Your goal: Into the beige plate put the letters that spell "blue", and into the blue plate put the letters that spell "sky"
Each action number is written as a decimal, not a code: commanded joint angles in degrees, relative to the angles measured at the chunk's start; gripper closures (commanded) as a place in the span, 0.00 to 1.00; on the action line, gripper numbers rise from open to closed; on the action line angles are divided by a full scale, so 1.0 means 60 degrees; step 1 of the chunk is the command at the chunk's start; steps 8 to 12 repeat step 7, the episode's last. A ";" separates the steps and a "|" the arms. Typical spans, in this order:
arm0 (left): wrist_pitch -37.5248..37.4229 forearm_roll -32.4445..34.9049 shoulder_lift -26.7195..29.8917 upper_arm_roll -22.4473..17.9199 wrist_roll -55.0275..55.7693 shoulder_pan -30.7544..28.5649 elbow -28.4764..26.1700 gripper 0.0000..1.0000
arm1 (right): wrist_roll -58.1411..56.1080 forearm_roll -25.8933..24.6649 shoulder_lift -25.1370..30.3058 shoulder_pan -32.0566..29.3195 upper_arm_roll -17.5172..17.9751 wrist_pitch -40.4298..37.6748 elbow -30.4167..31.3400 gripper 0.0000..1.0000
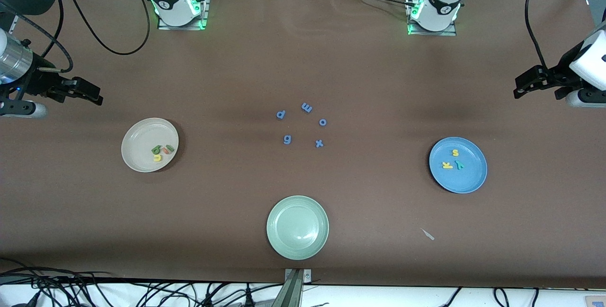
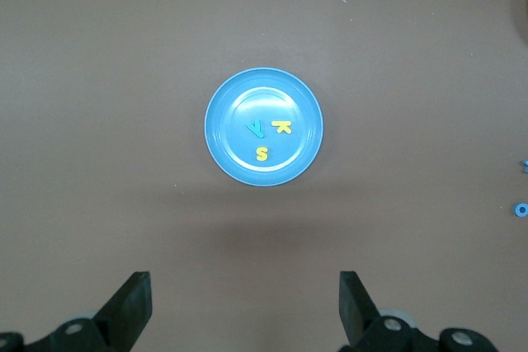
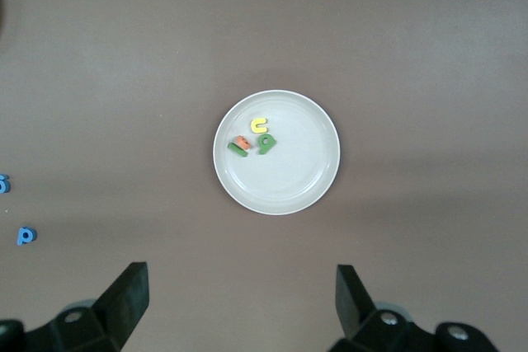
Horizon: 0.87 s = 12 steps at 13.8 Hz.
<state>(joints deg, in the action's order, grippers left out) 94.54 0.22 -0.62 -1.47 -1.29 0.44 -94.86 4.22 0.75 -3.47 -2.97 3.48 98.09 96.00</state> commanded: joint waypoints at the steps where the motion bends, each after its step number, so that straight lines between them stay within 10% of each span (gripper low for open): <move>1: -0.0054 0.0329 -0.0101 0.0055 0.0040 -0.0029 0.0239 0.00 | -0.0117 -0.0082 0.0051 -0.0062 0.0079 -0.0029 -0.0078 0.00; 12: -0.0083 0.0329 -0.0101 0.0099 0.0040 -0.0014 0.0239 0.00 | -0.0132 -0.0082 0.0051 -0.0062 0.0079 -0.0029 -0.0078 0.00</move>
